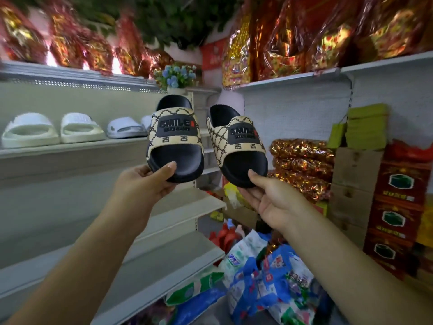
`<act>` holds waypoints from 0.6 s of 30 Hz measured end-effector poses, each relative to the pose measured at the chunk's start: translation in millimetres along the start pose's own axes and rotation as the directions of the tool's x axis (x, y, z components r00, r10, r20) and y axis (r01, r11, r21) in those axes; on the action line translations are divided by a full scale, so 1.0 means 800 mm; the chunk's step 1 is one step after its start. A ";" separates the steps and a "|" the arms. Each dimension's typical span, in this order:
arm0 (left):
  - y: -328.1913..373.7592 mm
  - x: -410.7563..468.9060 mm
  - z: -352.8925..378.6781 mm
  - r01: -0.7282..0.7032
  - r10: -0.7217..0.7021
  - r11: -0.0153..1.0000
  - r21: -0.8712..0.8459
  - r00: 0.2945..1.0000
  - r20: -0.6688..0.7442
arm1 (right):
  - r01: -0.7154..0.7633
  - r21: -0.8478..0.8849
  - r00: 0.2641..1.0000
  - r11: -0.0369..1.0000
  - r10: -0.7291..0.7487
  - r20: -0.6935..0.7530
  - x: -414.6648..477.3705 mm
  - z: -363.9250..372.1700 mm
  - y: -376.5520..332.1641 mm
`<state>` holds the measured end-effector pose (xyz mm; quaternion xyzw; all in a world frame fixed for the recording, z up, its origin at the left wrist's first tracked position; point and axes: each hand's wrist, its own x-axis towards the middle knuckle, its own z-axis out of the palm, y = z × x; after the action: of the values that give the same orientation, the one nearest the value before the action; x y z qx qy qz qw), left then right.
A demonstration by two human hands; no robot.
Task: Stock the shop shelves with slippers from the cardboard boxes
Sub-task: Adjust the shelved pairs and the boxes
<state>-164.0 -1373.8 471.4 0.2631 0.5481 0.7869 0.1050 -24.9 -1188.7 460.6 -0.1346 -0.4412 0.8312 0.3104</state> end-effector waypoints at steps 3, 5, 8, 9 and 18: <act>-0.005 0.035 0.048 -0.032 0.034 0.999 0.031 0.998 -0.044 | -0.007 0.014 0.999 1.000 0.007 0.033 0.066 -0.023 -0.030; -0.007 0.053 0.080 -0.047 0.050 0.998 0.042 0.996 -0.067 | -0.013 0.009 0.998 1.000 0.012 0.065 0.106 -0.041 -0.051; -0.012 0.080 0.124 -0.043 0.046 0.999 0.034 0.992 -0.116 | -0.034 -0.038 0.991 0.999 0.038 0.128 0.160 -0.066 -0.088; -0.012 0.089 0.138 -0.038 0.041 0.999 0.027 0.992 -0.121 | -0.035 -0.056 0.988 0.998 0.043 0.149 0.178 -0.072 -0.099; -0.010 0.166 0.204 0.040 -0.024 0.997 0.067 0.974 -0.225 | -0.101 -0.146 0.966 0.984 0.132 0.221 0.298 -0.064 -0.146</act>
<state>-189.8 -1178.5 546.1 0.1672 0.5885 0.7897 0.0457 -136.9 -955.0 538.5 -0.0836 -0.5202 0.8265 0.1981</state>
